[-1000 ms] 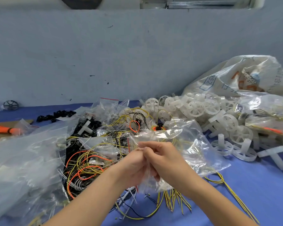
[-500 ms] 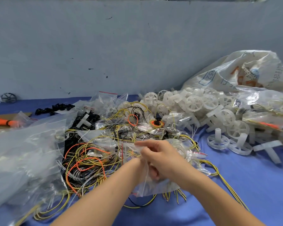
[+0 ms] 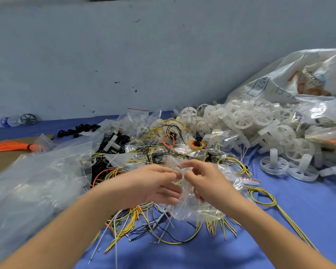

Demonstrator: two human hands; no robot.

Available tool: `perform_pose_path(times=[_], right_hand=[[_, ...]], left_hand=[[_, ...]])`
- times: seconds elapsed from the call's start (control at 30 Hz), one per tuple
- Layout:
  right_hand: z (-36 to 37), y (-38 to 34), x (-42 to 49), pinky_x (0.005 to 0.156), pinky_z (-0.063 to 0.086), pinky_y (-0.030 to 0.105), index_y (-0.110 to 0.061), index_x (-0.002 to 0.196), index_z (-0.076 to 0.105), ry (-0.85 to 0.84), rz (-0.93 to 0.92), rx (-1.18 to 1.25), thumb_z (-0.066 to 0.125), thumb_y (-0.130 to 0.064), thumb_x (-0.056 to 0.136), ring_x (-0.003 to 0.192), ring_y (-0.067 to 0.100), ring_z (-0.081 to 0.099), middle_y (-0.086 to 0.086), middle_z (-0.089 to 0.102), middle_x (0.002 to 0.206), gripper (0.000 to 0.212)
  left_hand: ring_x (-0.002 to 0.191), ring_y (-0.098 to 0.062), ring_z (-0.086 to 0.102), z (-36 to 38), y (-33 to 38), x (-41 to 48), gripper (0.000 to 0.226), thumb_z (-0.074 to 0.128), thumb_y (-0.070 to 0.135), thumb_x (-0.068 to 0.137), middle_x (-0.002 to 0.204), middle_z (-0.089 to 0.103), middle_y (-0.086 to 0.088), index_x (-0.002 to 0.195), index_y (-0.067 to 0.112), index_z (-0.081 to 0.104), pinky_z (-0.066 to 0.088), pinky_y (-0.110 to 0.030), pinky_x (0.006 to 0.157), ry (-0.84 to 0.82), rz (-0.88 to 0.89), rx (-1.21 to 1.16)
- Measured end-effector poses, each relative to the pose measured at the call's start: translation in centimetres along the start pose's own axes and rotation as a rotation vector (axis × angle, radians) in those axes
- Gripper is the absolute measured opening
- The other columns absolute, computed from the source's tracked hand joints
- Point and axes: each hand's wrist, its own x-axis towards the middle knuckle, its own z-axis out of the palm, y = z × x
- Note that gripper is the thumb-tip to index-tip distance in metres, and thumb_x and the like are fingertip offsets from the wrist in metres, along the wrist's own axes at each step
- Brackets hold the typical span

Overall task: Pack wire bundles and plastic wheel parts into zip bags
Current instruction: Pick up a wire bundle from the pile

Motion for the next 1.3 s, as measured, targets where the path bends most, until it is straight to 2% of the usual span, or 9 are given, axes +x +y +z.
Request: perform_pose_path(times=[0.17, 0.4, 0.6, 0.73, 0.9, 1.0, 1.07, 1.17, 1.3], right_hand=[[0.2, 0.7, -0.1, 0.04, 0.041, 0.022, -0.034, 0.114, 0.061, -0.321, 0.043, -0.098, 0.051, -0.018, 0.093, 0.042, 0.01, 0.052, -0.008, 0.05, 0.06, 0.029], [-0.7, -0.1, 1.2, 0.04, 0.035, 0.02, -0.028, 0.114, 0.066, -0.293, 0.059, -0.046, 0.054, -0.046, 0.097, 0.045, 0.008, 0.049, -0.004, 0.058, 0.071, 0.027], [-3.3, -0.6, 3.1, 0.04, 0.034, 0.022, -0.02, 0.116, 0.065, -0.152, 0.077, -0.034, 0.049, -0.033, 0.101, 0.049, 0.012, 0.051, 0.0, 0.059, 0.075, 0.025], [-5.3, 0.1, 3.8, 0.042, 0.035, 0.025, -0.021, 0.116, 0.066, -0.035, 0.109, -0.005, 0.048, -0.028, 0.101, 0.048, 0.012, 0.051, -0.002, 0.058, 0.071, 0.024], [-7.0, 0.7, 4.5, 0.046, 0.038, 0.028, -0.024, 0.111, 0.068, 0.064, 0.129, 0.061, 0.048, -0.026, 0.099, 0.046, 0.011, 0.052, -0.002, 0.058, 0.069, 0.023], [-7.6, 0.9, 4.9, 0.046, 0.039, 0.028, -0.024, 0.108, 0.068, 0.098, 0.135, 0.086, 0.048, -0.023, 0.099, 0.047, 0.013, 0.052, -0.001, 0.058, 0.069, 0.023], [-7.9, 1.0, 5.1, 0.045, 0.039, 0.028, -0.026, 0.101, 0.069, 0.112, 0.133, 0.101, 0.048, -0.021, 0.098, 0.047, 0.014, 0.053, -0.003, 0.058, 0.067, 0.022], [-8.3, 1.4, 5.4, 0.043, 0.039, 0.022, -0.025, 0.101, 0.069, 0.144, 0.131, 0.108, 0.048, -0.021, 0.097, 0.049, 0.014, 0.054, -0.009, 0.058, 0.061, 0.022], [-8.6, 1.7, 5.4, 0.038, 0.036, 0.017, -0.022, 0.102, 0.07, 0.165, 0.152, 0.128, 0.047, -0.019, 0.098, 0.051, 0.015, 0.053, -0.009, 0.058, 0.062, 0.024]], left_hand=[[0.066, -0.023, 0.071, -2.5, 1.1, 0.6, 0.022, 0.051, 0.016, 0.1, 0.087, 0.074, -0.017, 0.106, 0.0, 0.065, 0.057, -0.024, 0.053, 0.115, 0.116, -0.105], [0.053, -0.015, 0.065, -3.0, 2.1, 5.4, 0.019, 0.048, 0.015, 0.101, 0.076, 0.069, -0.007, 0.099, 0.007, 0.065, 0.053, -0.023, 0.047, 0.354, 0.211, -0.099], [0.082, -0.016, 0.064, -1.0, 2.7, 11.6, 0.022, 0.045, 0.018, 0.099, 0.101, 0.065, -0.002, 0.109, 0.017, 0.064, 0.059, -0.035, 0.07, 0.427, 0.317, 0.554], [0.087, -0.012, 0.057, 1.5, 3.3, 15.3, 0.029, 0.041, 0.017, 0.099, 0.108, 0.065, -0.002, 0.118, 0.015, 0.063, 0.041, -0.023, 0.066, 0.411, 0.379, 0.88], [0.1, -0.034, 0.064, 3.3, 4.0, 20.3, 0.024, 0.041, 0.004, 0.097, 0.115, 0.063, -0.018, 0.11, 0.001, 0.061, 0.055, -0.041, 0.08, 0.491, 0.145, 0.612], [0.076, -0.043, 0.067, 4.0, 4.2, 22.3, 0.028, 0.037, -0.005, 0.097, 0.123, 0.057, -0.029, 0.12, -0.007, 0.053, 0.059, -0.041, 0.052, 0.554, -0.004, 0.165], [0.054, -0.031, 0.063, 4.4, 4.1, 23.1, 0.021, 0.039, -0.003, 0.097, 0.109, 0.061, -0.026, 0.108, -0.006, 0.056, 0.05, -0.029, 0.034, 0.562, -0.015, 0.04], [0.029, -0.015, 0.053, 5.3, 4.1, 23.4, 0.009, 0.05, -0.007, 0.093, 0.066, 0.057, -0.015, 0.085, -0.003, 0.053, 0.043, -0.02, 0.032, 0.519, -0.019, 0.085], [0.04, -0.017, 0.053, 5.6, 4.5, 23.4, 0.008, 0.053, -0.001, 0.092, 0.055, 0.052, -0.008, 0.099, -0.004, 0.057, 0.042, -0.018, 0.035, 0.468, -0.064, 0.094]])
